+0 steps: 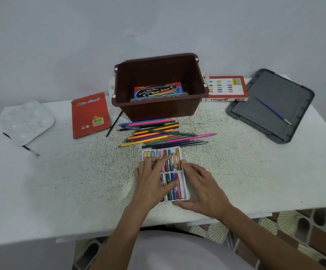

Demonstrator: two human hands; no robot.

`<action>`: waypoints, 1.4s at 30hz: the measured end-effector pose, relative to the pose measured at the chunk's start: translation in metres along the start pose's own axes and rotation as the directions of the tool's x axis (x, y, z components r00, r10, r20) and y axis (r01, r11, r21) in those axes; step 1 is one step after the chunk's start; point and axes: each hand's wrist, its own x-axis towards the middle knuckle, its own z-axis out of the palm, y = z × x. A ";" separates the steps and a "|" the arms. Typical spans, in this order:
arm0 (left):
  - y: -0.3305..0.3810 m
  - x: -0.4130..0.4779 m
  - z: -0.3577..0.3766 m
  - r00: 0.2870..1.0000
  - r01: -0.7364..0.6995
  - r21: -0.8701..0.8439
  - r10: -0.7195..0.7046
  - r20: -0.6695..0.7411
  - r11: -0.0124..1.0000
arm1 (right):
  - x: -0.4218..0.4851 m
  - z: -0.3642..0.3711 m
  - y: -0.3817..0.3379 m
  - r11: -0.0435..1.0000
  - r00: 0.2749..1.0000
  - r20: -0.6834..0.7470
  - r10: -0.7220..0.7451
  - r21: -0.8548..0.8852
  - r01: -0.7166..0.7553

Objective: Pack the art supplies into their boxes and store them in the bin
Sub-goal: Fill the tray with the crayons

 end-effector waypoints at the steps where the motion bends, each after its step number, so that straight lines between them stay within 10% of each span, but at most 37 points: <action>1: -0.002 0.000 -0.002 1.000 -0.007 -0.013 0.007 -0.003 1.000 | 0.000 0.000 0.000 1.000 1.000 -0.003 0.000 -0.003 0.000; 14: -0.065 0.086 -0.054 0.912 0.196 0.059 -0.161 -0.377 0.979 | 0.000 0.000 0.000 1.000 1.000 -0.013 0.014 -0.022 -0.014; 25: -0.075 0.123 -0.064 0.942 0.237 0.375 -0.118 -0.314 0.896 | 0.001 -0.002 0.002 1.000 1.000 -0.010 0.007 -0.005 -0.008; 42: -0.094 0.111 -0.064 0.956 0.206 0.403 -0.096 -0.276 0.892 | 0.000 -0.001 0.001 0.999 1.000 0.005 0.023 -0.023 -0.023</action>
